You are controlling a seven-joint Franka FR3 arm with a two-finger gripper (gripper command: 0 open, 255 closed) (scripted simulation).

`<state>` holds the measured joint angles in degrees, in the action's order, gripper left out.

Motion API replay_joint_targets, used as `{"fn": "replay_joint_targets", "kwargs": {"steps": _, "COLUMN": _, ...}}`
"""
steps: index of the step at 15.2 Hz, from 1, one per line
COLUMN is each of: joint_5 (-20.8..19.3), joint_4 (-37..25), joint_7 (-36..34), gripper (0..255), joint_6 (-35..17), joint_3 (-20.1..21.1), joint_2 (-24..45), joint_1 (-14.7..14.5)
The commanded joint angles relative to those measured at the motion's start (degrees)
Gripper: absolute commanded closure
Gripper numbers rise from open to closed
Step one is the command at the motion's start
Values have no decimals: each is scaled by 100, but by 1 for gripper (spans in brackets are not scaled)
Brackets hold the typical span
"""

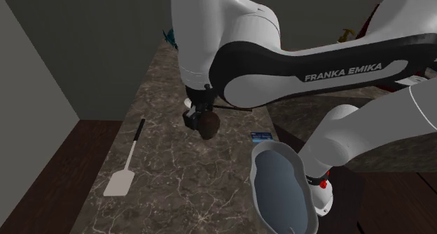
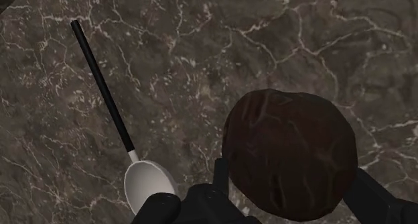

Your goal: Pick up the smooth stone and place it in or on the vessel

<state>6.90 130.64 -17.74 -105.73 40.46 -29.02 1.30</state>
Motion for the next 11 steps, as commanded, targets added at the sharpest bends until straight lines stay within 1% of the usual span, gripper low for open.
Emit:
{"fn": "replay_joint_targets", "kwargs": {"steps": 1, "joint_5": -32, "joint_4": -175, "joint_7": 19, "gripper": 255, "joint_6": 155, "joint_3": -29, "joint_2": 22, "joint_1": 26}}
{"fn": "replay_joint_targets", "kwargs": {"steps": 11, "joint_5": -107, "joint_4": -912, "joint_7": 119, "gripper": 255, "joint_6": 906, "joint_3": -188, "joint_2": 5, "joint_1": 72}}
